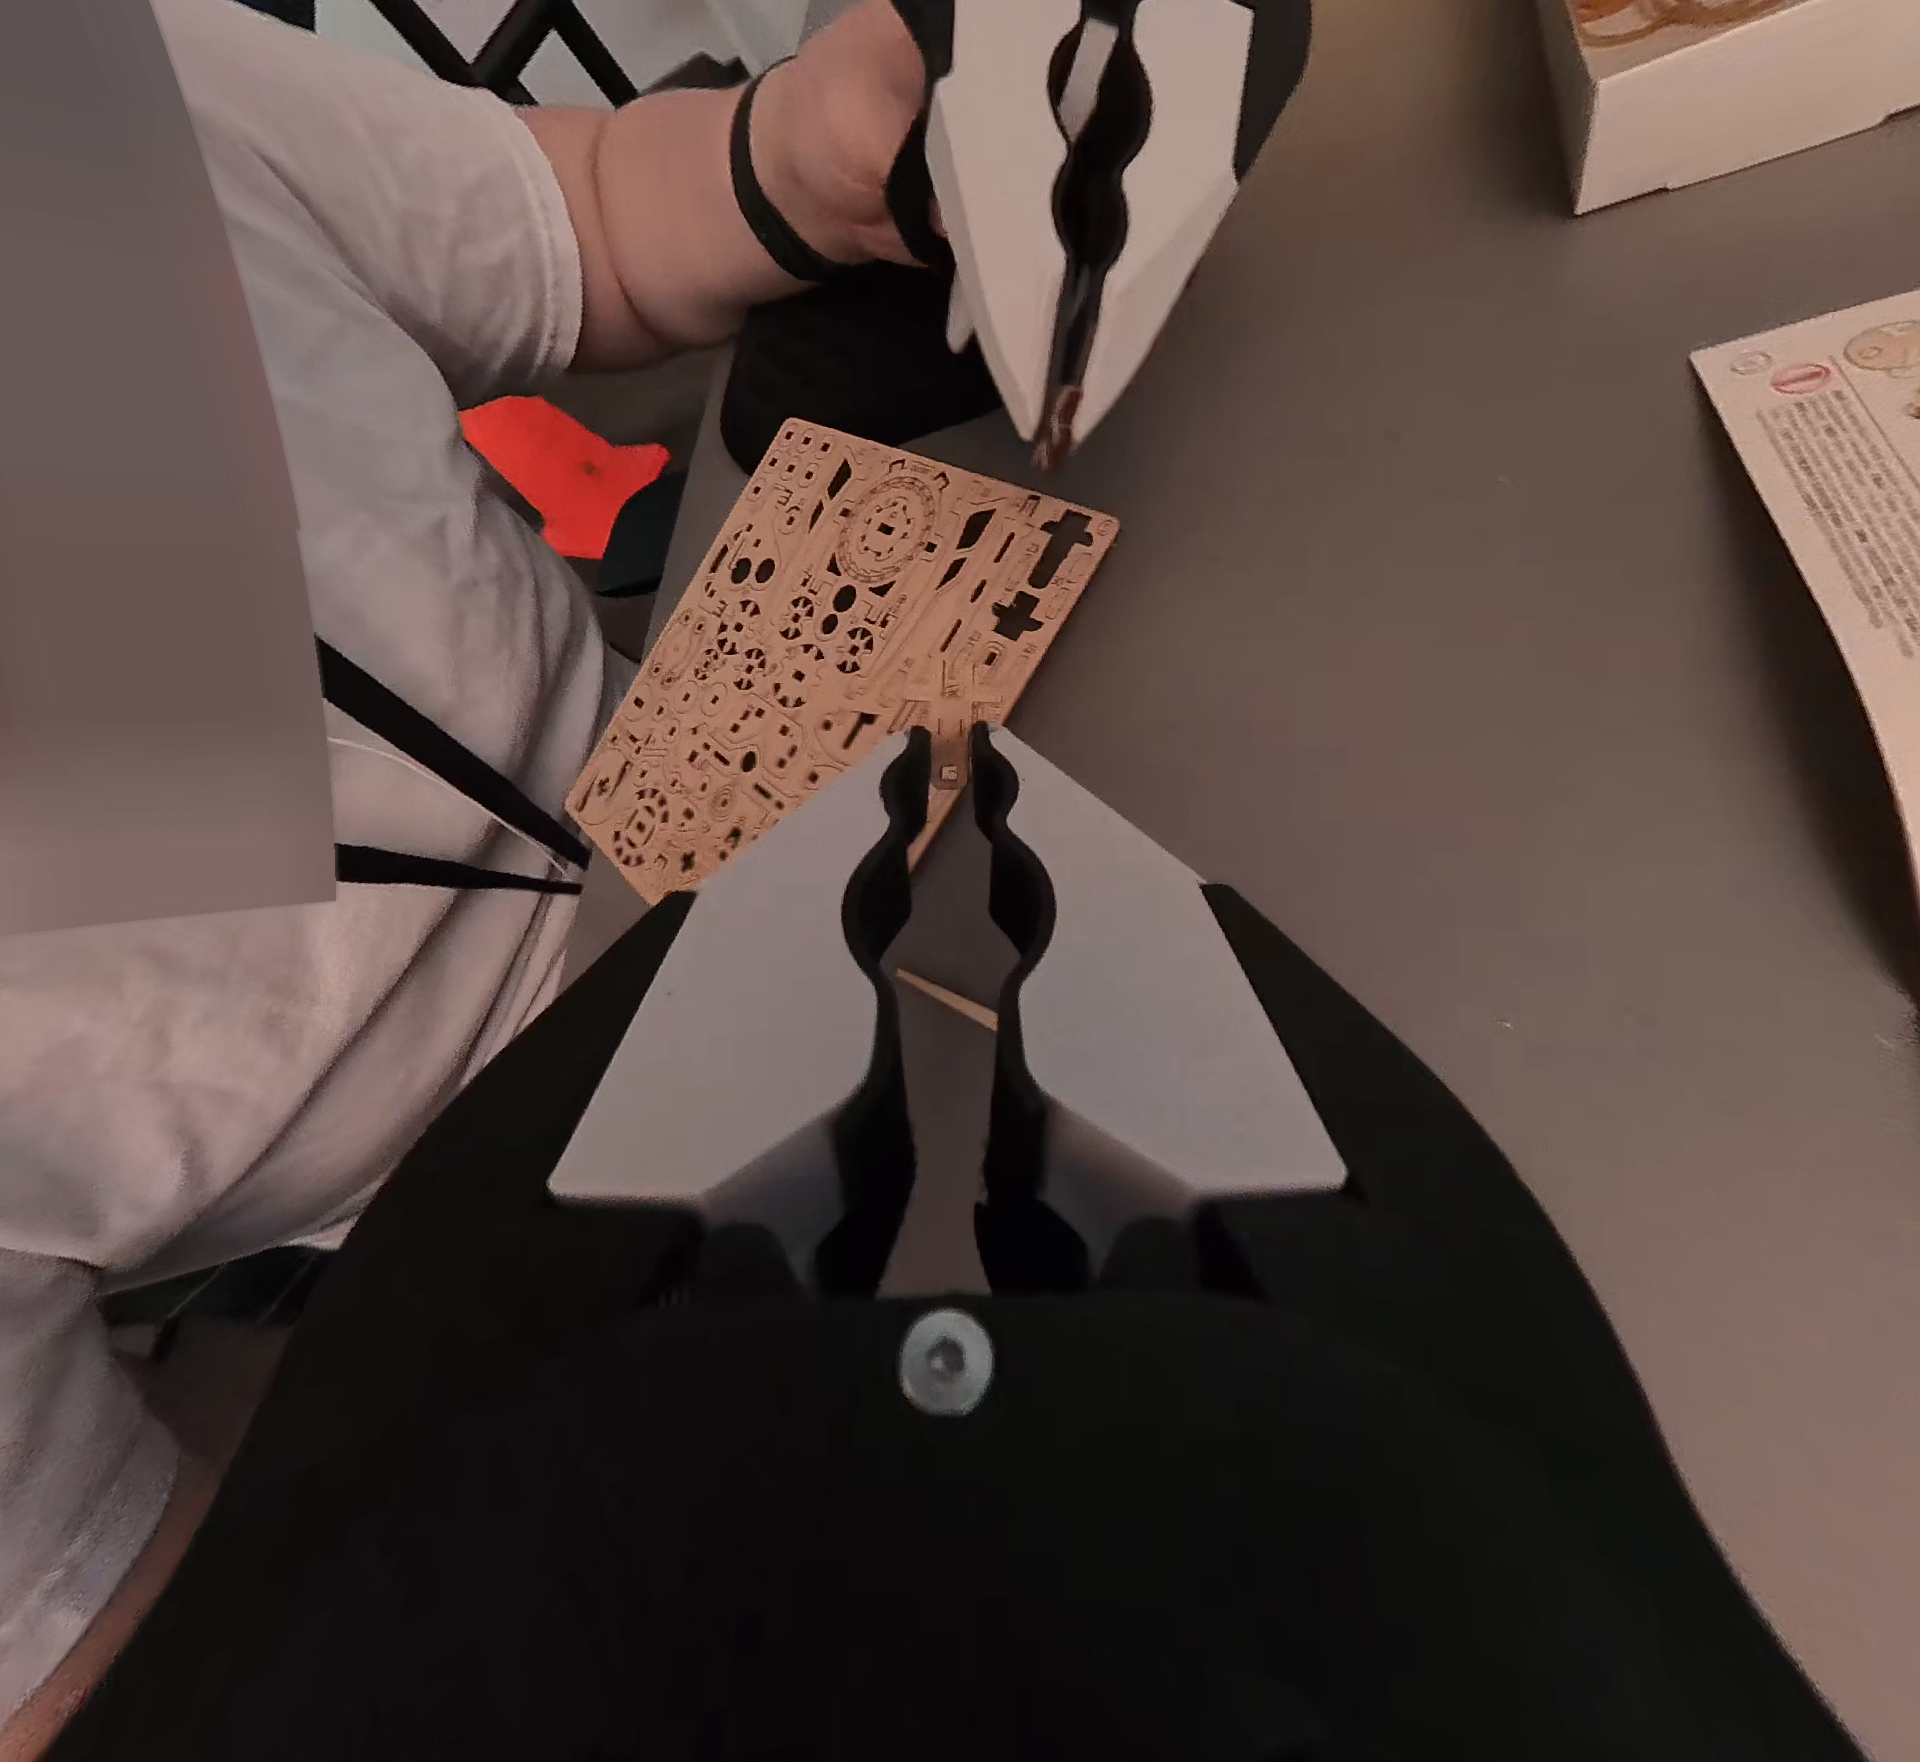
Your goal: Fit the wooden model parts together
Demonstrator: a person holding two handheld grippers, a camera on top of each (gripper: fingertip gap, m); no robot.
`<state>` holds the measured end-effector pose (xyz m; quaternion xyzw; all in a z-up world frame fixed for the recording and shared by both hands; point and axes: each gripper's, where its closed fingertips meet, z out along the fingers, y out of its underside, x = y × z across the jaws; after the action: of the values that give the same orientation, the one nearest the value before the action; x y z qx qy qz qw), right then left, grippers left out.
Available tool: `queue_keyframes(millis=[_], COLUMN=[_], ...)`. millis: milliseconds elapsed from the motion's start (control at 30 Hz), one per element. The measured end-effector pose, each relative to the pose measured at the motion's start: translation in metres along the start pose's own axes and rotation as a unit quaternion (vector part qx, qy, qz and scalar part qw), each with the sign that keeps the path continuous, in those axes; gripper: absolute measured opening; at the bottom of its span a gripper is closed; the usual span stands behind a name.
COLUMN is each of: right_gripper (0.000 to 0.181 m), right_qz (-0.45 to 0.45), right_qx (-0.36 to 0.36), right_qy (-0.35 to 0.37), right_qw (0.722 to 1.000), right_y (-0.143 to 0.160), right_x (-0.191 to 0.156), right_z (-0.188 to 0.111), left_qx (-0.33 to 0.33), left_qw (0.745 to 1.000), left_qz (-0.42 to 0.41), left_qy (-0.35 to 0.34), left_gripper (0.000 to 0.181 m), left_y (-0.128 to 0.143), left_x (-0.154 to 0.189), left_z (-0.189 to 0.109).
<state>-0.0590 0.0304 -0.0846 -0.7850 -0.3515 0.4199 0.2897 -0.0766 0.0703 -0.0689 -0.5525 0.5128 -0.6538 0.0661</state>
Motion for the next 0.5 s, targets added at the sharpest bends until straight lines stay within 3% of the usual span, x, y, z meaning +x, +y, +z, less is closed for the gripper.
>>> queue_keyframes(millis=[300,500], right_gripper=[0.007,0.007], right_qz=[-0.079,-0.14], right_qx=[-0.086,-0.146], right_qy=[0.075,0.081], right_qw=[0.99,0.976], right_y=[-0.024,-0.039], right_x=[-0.005,-0.006], right_z=[-0.006,-0.006], left_qx=[0.002,0.017], left_qw=[0.998,0.997], left_qz=[0.055,0.071], left_qy=[0.009,0.006], left_gripper=[0.0,0.0], left_y=[-0.005,-0.011], left_x=[0.015,0.014], left_z=[0.002,-0.004])
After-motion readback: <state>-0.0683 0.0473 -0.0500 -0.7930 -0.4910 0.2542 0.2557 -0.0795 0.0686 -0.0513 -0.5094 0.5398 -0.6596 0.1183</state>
